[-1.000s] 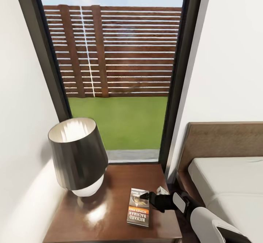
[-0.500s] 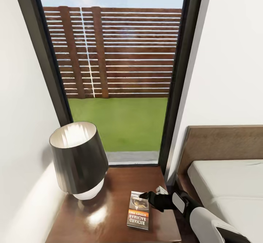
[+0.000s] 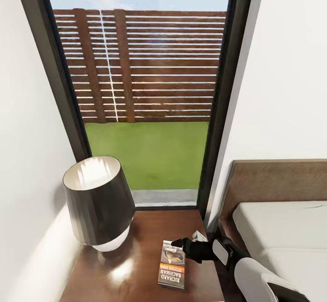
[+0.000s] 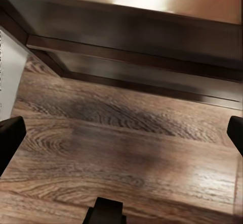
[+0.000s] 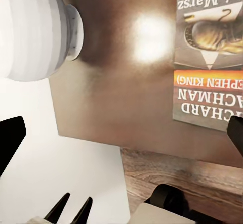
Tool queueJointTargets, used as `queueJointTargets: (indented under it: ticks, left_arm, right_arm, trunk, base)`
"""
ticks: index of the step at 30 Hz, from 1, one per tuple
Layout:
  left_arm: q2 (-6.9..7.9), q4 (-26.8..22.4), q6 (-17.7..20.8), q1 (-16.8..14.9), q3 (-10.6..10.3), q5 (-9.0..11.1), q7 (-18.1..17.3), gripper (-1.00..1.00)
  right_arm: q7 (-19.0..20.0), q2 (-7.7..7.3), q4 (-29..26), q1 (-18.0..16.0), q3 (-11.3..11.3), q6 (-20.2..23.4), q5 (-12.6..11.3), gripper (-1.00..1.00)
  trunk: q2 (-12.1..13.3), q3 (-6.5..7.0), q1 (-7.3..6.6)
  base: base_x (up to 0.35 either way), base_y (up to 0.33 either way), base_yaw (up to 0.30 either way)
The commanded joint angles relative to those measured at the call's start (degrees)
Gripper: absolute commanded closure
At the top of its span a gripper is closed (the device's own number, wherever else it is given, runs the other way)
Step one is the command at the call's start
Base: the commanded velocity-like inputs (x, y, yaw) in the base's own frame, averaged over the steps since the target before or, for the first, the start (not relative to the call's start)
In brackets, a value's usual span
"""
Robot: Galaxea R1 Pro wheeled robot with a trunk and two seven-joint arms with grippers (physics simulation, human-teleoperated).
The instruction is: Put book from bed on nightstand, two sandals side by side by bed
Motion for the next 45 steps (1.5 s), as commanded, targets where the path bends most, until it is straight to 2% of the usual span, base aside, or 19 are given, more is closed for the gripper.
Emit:
queueJointTargets:
  ticks: [1,9,12,20,27,32,35,40,45]
  left_arm:
    - [0.06,-0.05,-0.21,-0.05,-0.47,0.40,0.44,-1.00]
    - [-0.03,1.30,-0.18,-0.06,-0.44,0.40,0.52,-1.00]
    - [-0.07,3.29,-0.29,-0.06,-0.43,0.44,0.47,-1.00]
    - [-0.38,12.39,-0.96,-0.12,-0.29,0.53,-0.10,-1.00]
    - [-0.39,14.61,-1.15,-0.14,0.01,0.76,-0.54,-1.00]
    - [-0.45,15.01,-1.18,-0.15,0.08,0.81,-0.89,-1.00]
    - [-0.46,15.17,-1.20,-0.15,0.10,0.81,-1.34,-1.00]
    - [-0.48,15.29,-1.15,-0.15,0.11,0.78,-1.87,-1.00]
    - [-0.45,15.32,-1.13,-0.15,0.15,0.77,-2.02,-1.00]
  right_arm:
    - [-0.20,0.02,-0.06,0.01,-0.05,0.21,-0.57,-1.00]
    - [-0.25,0.12,0.49,0.11,-0.02,-3.66,-0.55,-1.00]
    - [-0.24,0.38,0.59,0.15,0.00,-4.29,-0.49,-1.00]
    - [-0.31,1.16,0.58,0.33,0.23,-5.84,0.06,-1.00]
    - [-0.69,1.32,1.29,0.54,0.34,-13.14,0.18,-1.00]
    - [-0.91,1.38,3.90,0.68,0.49,-16.82,0.32,-1.00]
    - [-1.04,1.34,6.68,0.99,0.53,-20.53,0.45,-1.00]
    - [-1.17,1.16,9.79,2.99,0.52,-26.46,0.53,-1.00]
    - [-1.26,1.07,10.60,5.19,0.50,-28.41,0.52,-1.00]
  trunk:
    - [0.39,0.12,-0.23]
    - [3.60,1.52,-1.99]
    - [4.80,2.05,-2.65]
    - [8.01,3.48,-4.40]
    - [10.82,4.74,-5.94]
    - [12.82,5.64,-7.04]
    - [14.02,6.18,-7.70]
    - [16.03,7.07,-8.80]
    - [18.04,7.97,-9.90]
  base:
    - [0.000,0.000,0.000]
    - [0.000,0.000,0.000]
    - [0.000,0.000,0.000]
    - [0.000,0.000,0.000]
    - [0.000,0.000,0.000]
    - [0.000,0.000,0.000]
    - [0.000,0.000,0.000]
    - [0.000,0.000,0.000]
    - [0.000,0.000,0.000]
